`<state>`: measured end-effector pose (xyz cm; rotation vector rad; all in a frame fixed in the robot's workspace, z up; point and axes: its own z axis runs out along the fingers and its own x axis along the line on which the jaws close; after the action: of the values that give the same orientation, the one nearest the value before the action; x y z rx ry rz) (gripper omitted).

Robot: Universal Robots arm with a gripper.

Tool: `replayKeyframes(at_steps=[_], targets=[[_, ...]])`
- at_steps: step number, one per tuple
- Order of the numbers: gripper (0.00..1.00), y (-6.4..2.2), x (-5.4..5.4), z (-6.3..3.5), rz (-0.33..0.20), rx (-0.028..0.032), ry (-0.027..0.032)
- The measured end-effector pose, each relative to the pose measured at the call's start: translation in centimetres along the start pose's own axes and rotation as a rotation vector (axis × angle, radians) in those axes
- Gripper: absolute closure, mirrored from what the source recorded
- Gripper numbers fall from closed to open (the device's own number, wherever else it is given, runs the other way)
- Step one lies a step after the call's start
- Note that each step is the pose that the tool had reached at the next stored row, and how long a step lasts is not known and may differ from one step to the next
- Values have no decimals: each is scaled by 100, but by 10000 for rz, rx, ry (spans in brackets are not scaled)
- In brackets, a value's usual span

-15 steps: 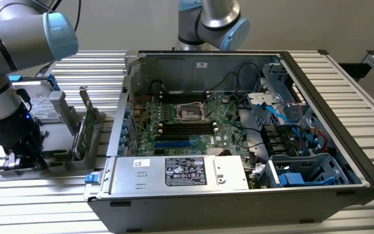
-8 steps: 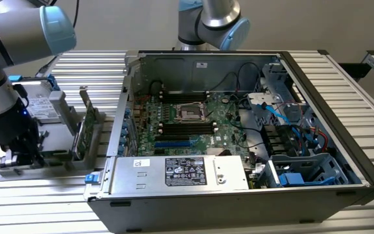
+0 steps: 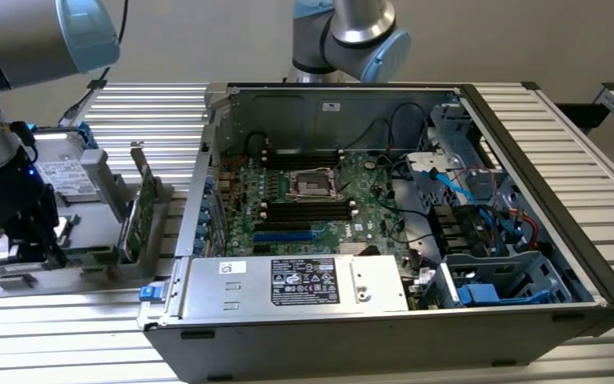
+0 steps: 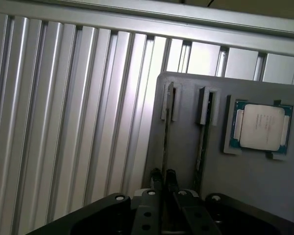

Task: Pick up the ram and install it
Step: 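Pick up the ram and move it above insertion slot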

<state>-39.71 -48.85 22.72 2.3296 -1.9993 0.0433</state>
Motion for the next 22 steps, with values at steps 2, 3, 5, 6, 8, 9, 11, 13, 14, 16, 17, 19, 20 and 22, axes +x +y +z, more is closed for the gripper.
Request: replayKeyframes(at_steps=[2,3,5,6,8,9,11,13,14,16,17,19,20,22], targets=[[86,-1,5,-70,1,1,-4],[86,-1,8,-107,2,0,-5],[86,-5,14,-181,2,3,-9],[86,-8,17,-215,3,2,-11],[86,-18,23,-280,4,2,-15],[86,-24,27,-312,3,3,-17],[86,-42,34,-377,4,3,-24],[86,-71,42,-433,4,7,-40],[86,-90,47,-461,3,9,-50],[86,-132,58,-518,3,10,-69],[86,-156,64,-550,3,11,-77],[86,-209,77,-616,2,14,-92],[86,-238,84,-650,2,15,-99],[86,-297,98,-719,1,17,-113]])
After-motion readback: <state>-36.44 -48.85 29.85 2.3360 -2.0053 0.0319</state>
